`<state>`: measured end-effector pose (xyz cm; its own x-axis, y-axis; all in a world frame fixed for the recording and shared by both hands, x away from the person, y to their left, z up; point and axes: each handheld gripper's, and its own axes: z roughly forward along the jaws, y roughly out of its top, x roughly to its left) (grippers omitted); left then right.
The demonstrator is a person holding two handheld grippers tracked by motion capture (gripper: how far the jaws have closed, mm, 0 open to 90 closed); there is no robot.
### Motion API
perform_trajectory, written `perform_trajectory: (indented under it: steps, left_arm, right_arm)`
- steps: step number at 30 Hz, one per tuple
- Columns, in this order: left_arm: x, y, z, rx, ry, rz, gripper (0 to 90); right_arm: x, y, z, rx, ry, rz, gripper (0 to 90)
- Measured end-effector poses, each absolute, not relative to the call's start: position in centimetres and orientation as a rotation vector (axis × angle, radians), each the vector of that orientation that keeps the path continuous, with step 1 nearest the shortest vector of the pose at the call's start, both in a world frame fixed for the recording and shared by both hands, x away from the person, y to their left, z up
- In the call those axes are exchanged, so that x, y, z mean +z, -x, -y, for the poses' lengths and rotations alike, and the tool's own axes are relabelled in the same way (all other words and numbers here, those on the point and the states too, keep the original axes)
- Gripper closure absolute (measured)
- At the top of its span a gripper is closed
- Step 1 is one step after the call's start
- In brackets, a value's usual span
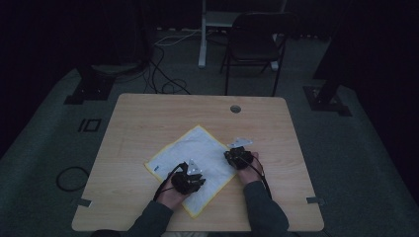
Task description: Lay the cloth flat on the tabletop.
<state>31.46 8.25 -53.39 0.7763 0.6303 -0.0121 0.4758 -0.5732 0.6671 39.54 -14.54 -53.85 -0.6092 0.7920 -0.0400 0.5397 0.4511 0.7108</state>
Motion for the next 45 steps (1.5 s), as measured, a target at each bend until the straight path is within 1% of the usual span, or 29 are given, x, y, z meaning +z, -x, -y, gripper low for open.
perform_trajectory:
  steps: [18, 25, 29, 30, 31, 36, 39, 42, 45]
  left_arm:
    - [-53.3, -31.8, -11.6, 0.406, -2.285, -0.88, 74.0]
    - [-53.3, -32.0, -13.2, 0.416, -2.258, -0.945, 69.3]
    - [-53.1, -32.0, -14.9, 0.389, -2.186, -0.997, 65.3]
    - [-53.1, -32.1, -15.2, 0.388, -2.173, -1.009, 63.1]
    - [-53.0, -32.1, -15.6, 0.428, -2.174, -1.037, 64.4]
    - [-52.5, -32.4, -18.4, 0.496, -2.109, -1.145, 64.0]
    - [-52.5, -32.6, -20.0, 0.501, -2.049, -1.205, 63.6]
    - [-52.4, -33.0, -21.0, 0.507, -1.999, -1.25, 61.2]
    - [-52.4, -33.3, -21.5, 0.507, -1.969, -1.279, 60.3]
  right_arm:
    - [-53.9, -32.7, 15.4, 0.909, -1.048, -2.362, 87.8]
    - [-53.8, -30.4, 14.4, 0.905, -0.982, -2.396, 88.2]
    - [-53.8, -29.9, 14.1, 0.916, -0.97, -2.407, 88.1]
    - [-53.8, -29.9, 14.0, 0.918, -0.97, -2.408, 88.0]
    - [-53.8, -29.9, 14.0, 0.921, -0.972, -2.408, 87.8]
    - [-53.9, -30.0, 14.2, 0.927, -0.986, -2.396, 83.9]
    - [-53.9, -30.0, 14.2, 0.922, -0.988, -2.385, 81.3]
    - [-53.9, -30.0, 14.2, 0.917, -0.985, -2.371, 74.7]
    - [-53.9, -30.0, 14.3, 0.921, -0.988, -2.363, 70.7]
